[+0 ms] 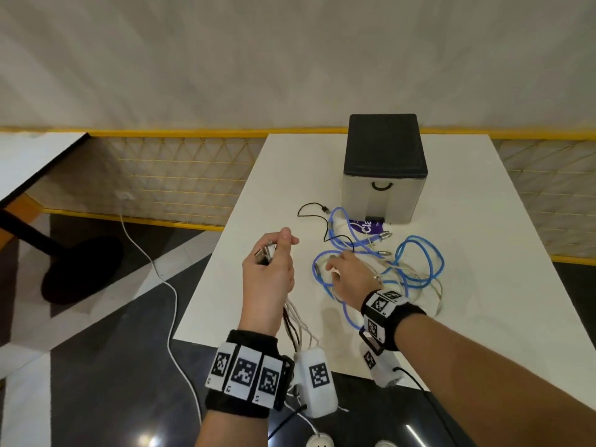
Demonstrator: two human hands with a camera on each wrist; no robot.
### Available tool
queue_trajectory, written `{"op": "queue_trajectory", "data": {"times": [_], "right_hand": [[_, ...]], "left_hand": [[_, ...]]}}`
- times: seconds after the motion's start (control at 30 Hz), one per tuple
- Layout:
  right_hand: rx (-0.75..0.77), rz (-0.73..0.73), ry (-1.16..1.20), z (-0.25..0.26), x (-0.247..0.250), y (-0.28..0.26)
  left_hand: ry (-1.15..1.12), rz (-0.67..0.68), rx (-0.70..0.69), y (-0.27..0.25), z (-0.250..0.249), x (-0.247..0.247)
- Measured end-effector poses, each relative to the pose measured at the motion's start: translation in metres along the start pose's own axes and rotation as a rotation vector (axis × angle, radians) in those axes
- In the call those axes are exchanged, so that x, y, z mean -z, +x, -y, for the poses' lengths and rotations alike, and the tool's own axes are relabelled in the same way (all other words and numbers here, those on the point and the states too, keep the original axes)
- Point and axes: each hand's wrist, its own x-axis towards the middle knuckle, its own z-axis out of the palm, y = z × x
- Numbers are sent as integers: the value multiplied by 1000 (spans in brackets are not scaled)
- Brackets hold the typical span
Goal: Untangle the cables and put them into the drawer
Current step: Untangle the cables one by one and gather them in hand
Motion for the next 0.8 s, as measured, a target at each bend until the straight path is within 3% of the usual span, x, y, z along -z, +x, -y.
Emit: {"op": "queue_trajectory", "data": {"times": [0.13,0.23,0.33,0.43,0.57,0.63,0.7,0.8], "right_hand": [[-113,363,-228,-9,-15,37],[-191,408,-270,-7,-22,45],[-158,353,-200,-10,-27,49],[-146,228,70,-14,-32,47],[-146,-167,656,2,-12,35],[-135,-320,834,9,10,25],[-66,-388,867,18,34,14],[54,-358,1074,35,69,-7]], "left_hand": [[71,16,-35,18,-1,-6],[113,11,-45,30,0,-6],[119,5,-34,38,1,-4],[100,12,-30,42,2,-3],[86,4,-38,47,4,-3],[76,-1,-45,46,3,-4],[61,-11,-39,46,1,-6],[110,18,-49,47,-2,-15]]}}
